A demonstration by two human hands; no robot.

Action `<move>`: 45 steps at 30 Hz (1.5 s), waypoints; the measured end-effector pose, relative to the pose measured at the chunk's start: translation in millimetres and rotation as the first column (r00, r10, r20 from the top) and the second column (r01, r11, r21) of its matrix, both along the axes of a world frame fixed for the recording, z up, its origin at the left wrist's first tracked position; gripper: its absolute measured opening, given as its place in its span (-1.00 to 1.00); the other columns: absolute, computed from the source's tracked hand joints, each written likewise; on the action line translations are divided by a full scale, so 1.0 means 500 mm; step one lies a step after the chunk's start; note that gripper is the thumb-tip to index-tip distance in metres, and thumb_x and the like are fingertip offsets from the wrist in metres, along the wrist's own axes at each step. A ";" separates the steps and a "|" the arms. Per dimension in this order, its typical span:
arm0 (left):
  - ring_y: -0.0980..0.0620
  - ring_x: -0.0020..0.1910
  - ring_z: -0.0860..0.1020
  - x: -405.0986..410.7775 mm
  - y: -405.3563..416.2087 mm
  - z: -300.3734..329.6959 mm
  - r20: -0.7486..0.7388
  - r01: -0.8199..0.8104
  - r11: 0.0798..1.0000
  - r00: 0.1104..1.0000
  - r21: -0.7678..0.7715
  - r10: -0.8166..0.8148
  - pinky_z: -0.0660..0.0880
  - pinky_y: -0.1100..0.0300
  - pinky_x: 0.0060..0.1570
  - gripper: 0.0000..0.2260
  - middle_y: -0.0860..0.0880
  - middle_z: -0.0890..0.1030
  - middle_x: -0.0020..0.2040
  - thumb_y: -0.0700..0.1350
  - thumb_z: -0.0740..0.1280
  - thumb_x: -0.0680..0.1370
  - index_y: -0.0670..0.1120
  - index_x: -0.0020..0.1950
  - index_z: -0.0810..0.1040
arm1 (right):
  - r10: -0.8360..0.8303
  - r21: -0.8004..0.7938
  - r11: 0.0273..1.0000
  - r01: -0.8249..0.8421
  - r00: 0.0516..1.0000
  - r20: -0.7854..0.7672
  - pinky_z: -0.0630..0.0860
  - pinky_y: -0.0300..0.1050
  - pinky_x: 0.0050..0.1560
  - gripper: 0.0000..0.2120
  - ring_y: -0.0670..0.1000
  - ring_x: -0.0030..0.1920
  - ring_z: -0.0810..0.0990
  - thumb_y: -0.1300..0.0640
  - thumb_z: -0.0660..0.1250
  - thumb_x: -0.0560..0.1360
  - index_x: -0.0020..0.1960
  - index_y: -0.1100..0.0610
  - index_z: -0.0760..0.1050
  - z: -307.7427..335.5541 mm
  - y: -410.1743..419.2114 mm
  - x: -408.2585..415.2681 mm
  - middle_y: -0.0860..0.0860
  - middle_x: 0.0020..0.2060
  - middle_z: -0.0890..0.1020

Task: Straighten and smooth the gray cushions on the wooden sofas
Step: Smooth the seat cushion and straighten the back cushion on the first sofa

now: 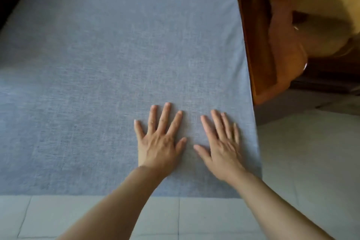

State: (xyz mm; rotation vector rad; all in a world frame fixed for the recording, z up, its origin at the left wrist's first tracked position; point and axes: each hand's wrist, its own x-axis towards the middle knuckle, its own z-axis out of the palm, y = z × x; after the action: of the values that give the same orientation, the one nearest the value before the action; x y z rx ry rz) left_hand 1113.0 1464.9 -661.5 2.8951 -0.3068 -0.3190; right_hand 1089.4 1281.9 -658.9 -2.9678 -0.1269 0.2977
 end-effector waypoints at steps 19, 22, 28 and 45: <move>-0.05 0.53 -0.19 -0.025 -0.143 0.116 -0.336 -0.193 0.972 0.914 0.133 0.227 0.13 -0.15 0.36 -0.40 0.08 -0.28 0.55 0.11 0.15 0.59 0.20 0.54 -0.11 | 0.324 0.014 0.936 -0.350 0.849 -0.417 -0.14 0.08 0.50 -0.23 0.13 0.52 -0.32 0.07 0.30 0.55 0.56 -0.09 -0.13 0.124 -0.122 0.069 0.06 0.52 -0.34; -0.07 0.53 -0.25 -0.014 -0.141 0.109 -0.357 -0.193 0.972 0.905 0.136 0.230 0.19 -0.10 0.32 -0.37 0.08 -0.36 0.53 0.13 0.15 0.59 0.24 0.53 -0.17 | 0.388 -0.053 0.893 -0.448 0.823 -0.416 -0.24 0.08 0.48 -0.13 0.13 0.50 -0.38 0.15 0.33 0.52 0.55 -0.14 -0.22 0.114 -0.107 0.106 0.05 0.49 -0.41; -0.07 0.50 -0.35 -0.013 -0.152 0.104 -0.402 -0.227 0.965 0.877 0.131 0.261 0.18 -0.17 0.36 -0.29 0.10 -0.46 0.48 0.12 0.21 0.59 0.28 0.50 -0.28 | 0.448 -0.074 0.830 -0.553 0.740 -0.503 -0.29 0.13 0.46 -0.04 0.12 0.43 -0.52 -0.01 0.37 0.50 0.50 -0.22 -0.35 0.114 -0.113 0.149 0.00 0.42 -0.54; -0.08 0.53 -0.25 -0.119 -0.347 0.100 -0.391 -0.746 0.646 0.553 0.161 0.736 0.26 -0.04 0.34 -0.32 0.07 -0.33 0.54 0.15 0.19 0.57 0.28 0.51 -0.22 | 0.772 -0.129 0.447 -0.885 0.455 -0.443 -0.28 0.11 0.49 -0.24 0.16 0.48 -0.42 -0.11 0.17 0.60 0.54 -0.14 -0.31 0.115 -0.192 0.214 0.09 0.47 -0.45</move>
State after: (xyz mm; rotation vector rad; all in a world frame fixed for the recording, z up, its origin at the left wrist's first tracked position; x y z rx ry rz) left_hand 1053.4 1291.4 -611.3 2.5103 0.9733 -0.7428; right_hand 1196.3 1185.9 -601.3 -2.7981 -1.7303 1.0093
